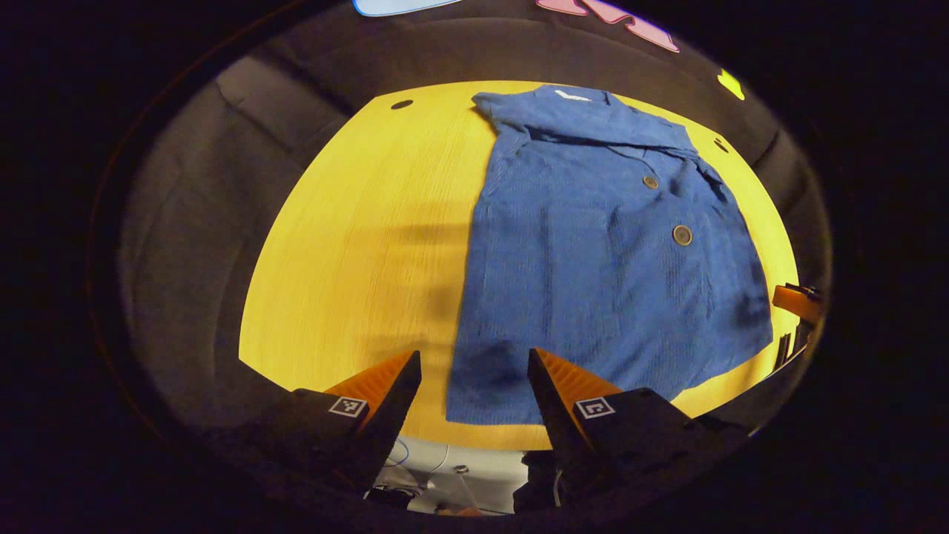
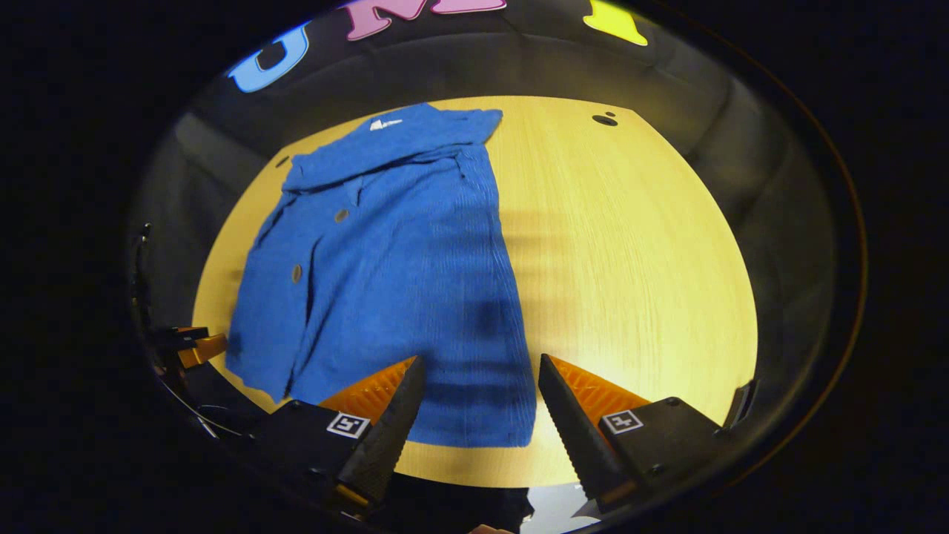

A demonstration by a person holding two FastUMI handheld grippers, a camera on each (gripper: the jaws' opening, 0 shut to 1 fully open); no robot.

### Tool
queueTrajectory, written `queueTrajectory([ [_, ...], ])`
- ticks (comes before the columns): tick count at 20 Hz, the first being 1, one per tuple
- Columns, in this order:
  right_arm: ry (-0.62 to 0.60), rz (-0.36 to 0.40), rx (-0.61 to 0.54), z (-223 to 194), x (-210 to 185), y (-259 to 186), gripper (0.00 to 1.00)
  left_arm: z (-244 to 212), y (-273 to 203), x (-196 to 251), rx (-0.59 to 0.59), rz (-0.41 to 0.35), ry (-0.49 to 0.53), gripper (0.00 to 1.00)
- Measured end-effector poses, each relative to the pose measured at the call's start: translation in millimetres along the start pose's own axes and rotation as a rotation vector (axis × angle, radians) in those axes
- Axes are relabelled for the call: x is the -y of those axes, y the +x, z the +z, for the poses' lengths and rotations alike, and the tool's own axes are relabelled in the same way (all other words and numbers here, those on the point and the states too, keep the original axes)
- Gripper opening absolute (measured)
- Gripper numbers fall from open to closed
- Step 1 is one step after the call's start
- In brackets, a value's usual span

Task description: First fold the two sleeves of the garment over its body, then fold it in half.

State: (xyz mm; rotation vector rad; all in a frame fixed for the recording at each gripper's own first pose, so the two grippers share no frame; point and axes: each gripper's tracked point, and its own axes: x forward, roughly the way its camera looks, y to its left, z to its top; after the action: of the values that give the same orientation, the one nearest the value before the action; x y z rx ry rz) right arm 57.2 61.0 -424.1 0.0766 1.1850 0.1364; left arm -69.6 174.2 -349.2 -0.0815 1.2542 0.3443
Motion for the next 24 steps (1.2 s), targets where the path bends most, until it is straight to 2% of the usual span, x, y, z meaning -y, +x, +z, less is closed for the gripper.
queueTrajectory([
  [5,0.038,-0.034,-0.075,-36.6,1.6,9.5,0.98,-38.0,11.6,-11.6,-0.074,-0.01,0.017,0.84],
  [13,0.06,-0.085,-0.106,-44.7,10.9,25.4,0.99,-36.7,16.7,-6.7,-0.087,-0.076,0.057,0.85],
  [16,0.066,-0.087,-0.128,-47.3,10.1,24.4,0.99,-38.5,18.4,-2.5,-0.066,-0.122,0.016,0.84],
  [18,0.072,-0.093,-0.147,-48.7,8.9,23.8,0.99,-38.3,17.0,-0.1,-0.068,-0.127,0.02,0.81],
  [19,0.066,-0.082,-0.17,-49.4,3.7,21.8,0.98,-39.1,16.1,5.1,-0.082,-0.13,0.012,0.72],
  [20,0.048,-0.068,-0.198,-52.2,-2.2,23.8,0.77,-38.0,17.0,14.2,-0.09,-0.145,0.011,0.66],
  [23,0.051,-0.048,-0.179,-46.6,-13.6,24.5,0.16,-32.3,16.7,27.9,-0.107,-0.181,0.007,0.05],
  [24,0.053,-0.053,-0.168,-45.8,-14.1,25.7,0.1,-30.2,16.0,30.5,-0.105,-0.213,-0.007,0.05],
])
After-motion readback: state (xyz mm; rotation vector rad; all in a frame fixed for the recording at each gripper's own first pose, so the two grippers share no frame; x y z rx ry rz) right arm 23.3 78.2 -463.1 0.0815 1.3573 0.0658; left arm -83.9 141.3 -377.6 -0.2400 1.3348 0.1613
